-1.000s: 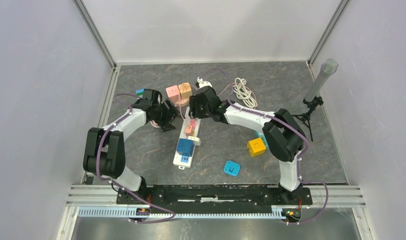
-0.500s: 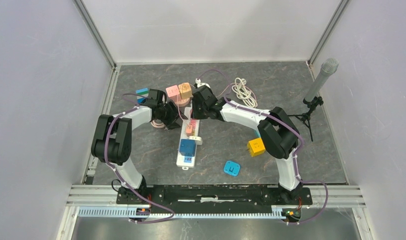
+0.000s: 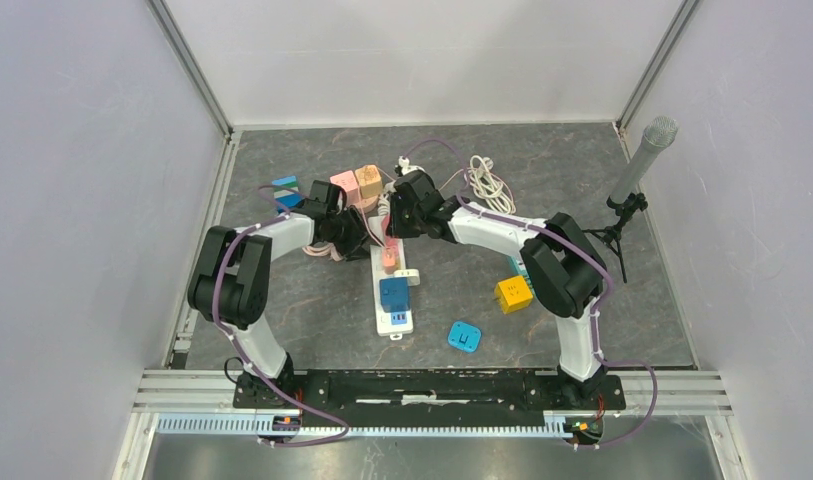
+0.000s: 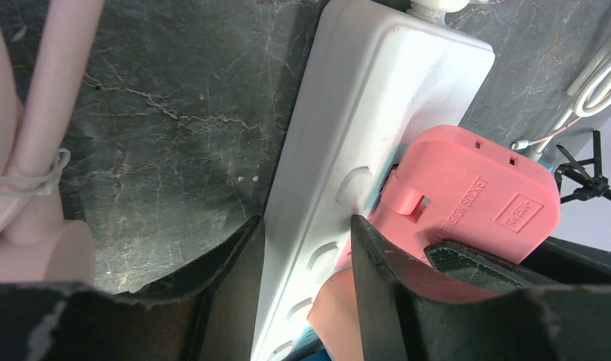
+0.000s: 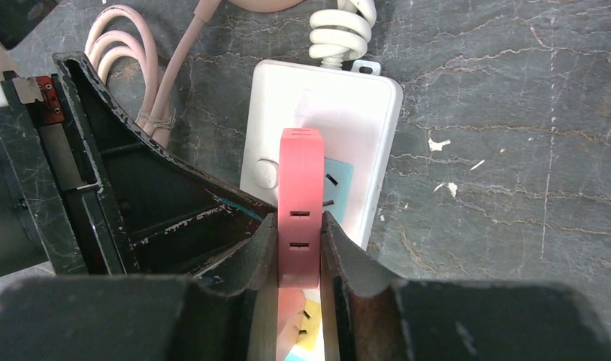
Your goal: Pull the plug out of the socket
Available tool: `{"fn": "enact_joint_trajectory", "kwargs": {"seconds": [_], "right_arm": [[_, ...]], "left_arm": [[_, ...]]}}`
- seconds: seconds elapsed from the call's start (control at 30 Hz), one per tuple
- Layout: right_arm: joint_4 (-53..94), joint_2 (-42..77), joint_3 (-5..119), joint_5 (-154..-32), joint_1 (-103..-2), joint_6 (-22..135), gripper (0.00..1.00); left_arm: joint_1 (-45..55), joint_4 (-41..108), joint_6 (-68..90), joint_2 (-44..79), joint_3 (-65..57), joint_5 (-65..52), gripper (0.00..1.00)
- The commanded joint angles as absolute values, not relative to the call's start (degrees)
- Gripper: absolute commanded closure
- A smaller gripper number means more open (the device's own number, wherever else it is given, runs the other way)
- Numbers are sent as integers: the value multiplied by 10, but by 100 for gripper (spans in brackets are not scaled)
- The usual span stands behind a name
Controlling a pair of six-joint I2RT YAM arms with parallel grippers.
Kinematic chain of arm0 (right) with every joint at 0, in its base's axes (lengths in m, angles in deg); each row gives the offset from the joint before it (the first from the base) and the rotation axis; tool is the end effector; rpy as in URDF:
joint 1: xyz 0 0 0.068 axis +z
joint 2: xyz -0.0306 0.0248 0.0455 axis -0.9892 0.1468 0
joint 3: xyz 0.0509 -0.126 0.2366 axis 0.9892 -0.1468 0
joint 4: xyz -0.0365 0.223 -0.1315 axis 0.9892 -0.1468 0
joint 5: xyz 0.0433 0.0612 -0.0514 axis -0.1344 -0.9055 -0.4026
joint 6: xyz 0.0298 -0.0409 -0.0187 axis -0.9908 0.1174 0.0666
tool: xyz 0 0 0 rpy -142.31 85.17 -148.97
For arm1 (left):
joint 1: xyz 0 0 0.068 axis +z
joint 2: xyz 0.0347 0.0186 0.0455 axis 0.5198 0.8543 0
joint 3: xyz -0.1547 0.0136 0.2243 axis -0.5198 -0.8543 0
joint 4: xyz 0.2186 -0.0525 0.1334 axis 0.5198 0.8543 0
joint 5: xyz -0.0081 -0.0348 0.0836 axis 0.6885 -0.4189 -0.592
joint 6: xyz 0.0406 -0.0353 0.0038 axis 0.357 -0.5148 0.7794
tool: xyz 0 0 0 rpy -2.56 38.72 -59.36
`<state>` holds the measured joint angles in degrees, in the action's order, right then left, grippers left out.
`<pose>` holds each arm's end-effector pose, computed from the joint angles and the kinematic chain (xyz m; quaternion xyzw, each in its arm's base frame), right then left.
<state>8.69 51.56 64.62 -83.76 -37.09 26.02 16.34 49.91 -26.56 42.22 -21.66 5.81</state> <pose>0.3220 0.3144 0.1961 -0.0513 0.9207 0.2403 0.3033 0.3205 -0.0987 0.1467 -0.2329 0.9228 -0.2805 0.1245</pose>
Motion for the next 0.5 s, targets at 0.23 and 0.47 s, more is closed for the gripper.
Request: {"fn": "enact_joint_trajectory", "kwargs": {"seconds": [0.23,0.47], "right_arm": [[155,458,621,-894,-382,252,100],[134,465,618,-935,-402,159,100]], "left_arm": [[151,572,-238,417,-227,-55,52],[145,585,-243,423,-231,-72,51]]}}
